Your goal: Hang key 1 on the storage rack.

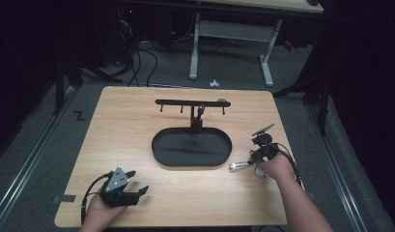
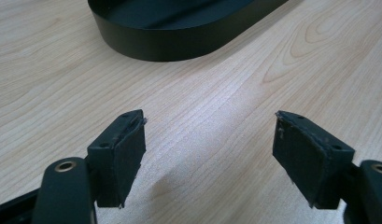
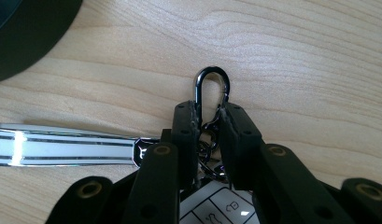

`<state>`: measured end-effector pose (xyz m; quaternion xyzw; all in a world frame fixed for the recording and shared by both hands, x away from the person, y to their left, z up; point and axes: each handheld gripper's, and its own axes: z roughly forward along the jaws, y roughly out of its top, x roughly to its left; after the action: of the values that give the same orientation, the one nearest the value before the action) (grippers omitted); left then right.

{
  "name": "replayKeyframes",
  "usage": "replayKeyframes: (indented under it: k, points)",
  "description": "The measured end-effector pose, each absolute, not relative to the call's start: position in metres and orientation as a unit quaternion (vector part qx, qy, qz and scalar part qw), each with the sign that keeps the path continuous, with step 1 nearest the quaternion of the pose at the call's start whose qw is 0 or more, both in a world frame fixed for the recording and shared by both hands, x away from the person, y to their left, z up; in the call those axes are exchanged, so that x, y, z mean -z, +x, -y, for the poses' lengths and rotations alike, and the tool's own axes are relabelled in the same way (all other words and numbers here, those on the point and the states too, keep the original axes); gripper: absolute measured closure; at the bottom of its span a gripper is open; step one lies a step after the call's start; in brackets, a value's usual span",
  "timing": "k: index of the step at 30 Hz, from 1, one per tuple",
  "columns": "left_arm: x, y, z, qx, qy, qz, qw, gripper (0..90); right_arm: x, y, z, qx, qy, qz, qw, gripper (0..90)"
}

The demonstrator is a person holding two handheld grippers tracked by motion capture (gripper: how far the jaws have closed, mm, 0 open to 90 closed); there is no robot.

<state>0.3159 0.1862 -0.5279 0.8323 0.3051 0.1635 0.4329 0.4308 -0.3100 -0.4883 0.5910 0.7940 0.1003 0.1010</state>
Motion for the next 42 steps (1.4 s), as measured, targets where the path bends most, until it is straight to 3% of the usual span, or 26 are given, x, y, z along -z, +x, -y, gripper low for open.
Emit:
replayKeyframes:
  k: [6, 17, 27, 33, 42]
  points:
    - [0.528, 0.316, -0.186, -0.163, 0.833, -0.304, 0.432, 26.1, 0.483, 0.432, 0.321, -0.135, 0.612, -0.775, 0.085, 86.8]
    - [0.528, 0.316, -0.186, -0.161, 0.834, -0.303, 0.431, 26.2, 0.483, 0.430, 0.321, -0.115, 0.607, -0.779, 0.109, 85.6]
    - [0.529, 0.316, -0.186, -0.161, 0.835, -0.302, 0.431, 26.2, 0.491, 0.430, 0.322, -0.105, 0.607, -0.782, 0.093, 83.0]
    - [0.529, 0.316, -0.186, -0.161, 0.835, -0.301, 0.431, 26.2, 0.489, 0.430, 0.321, -0.089, 0.601, -0.790, 0.085, 77.0]
    - [0.528, 0.316, -0.185, -0.160, 0.836, -0.300, 0.431, 26.2, 0.489, 0.430, 0.319, -0.079, 0.590, -0.800, 0.075, 85.8]
